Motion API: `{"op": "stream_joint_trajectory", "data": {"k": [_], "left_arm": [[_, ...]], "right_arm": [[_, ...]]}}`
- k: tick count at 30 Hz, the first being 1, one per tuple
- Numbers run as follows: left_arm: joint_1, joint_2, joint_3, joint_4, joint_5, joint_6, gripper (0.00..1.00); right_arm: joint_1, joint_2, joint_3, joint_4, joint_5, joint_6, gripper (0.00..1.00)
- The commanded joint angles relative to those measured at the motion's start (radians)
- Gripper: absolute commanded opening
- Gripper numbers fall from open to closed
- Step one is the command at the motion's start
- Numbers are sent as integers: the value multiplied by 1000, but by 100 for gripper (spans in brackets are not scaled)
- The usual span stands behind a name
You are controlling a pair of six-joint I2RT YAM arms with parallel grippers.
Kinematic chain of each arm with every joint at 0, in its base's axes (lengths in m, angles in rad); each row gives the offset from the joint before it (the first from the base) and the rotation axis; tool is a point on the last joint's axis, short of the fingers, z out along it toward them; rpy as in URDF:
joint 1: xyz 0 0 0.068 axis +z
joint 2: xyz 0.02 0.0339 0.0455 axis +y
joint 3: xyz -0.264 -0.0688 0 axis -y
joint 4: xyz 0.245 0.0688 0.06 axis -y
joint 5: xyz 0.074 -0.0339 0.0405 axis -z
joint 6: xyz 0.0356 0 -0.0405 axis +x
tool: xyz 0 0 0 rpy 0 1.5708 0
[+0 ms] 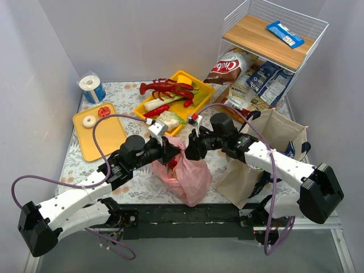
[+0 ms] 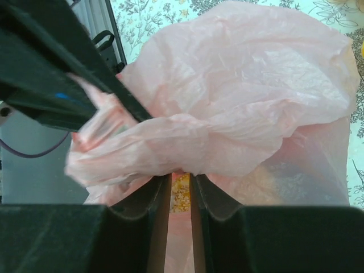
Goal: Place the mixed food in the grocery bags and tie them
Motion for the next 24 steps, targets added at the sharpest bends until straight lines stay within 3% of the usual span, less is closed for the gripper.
{"op": "stream_joint_trajectory", "data": {"k": [1,7,17,24], "left_arm": [[0,-23,-18,-10,-45,-46,0],[0,-7,-20,12,-45,-89,0],[0,-15,-81,133,85,-181,0],[1,-32,-96,138,70,-198,0]], "right_arm": [[18,-57,-20,82,4,-8,24],[44,-91,-90,114,12,35,21],[47,-88,-119,235,56,35,21],[50,-97,-166,301,37,21,27]]}}
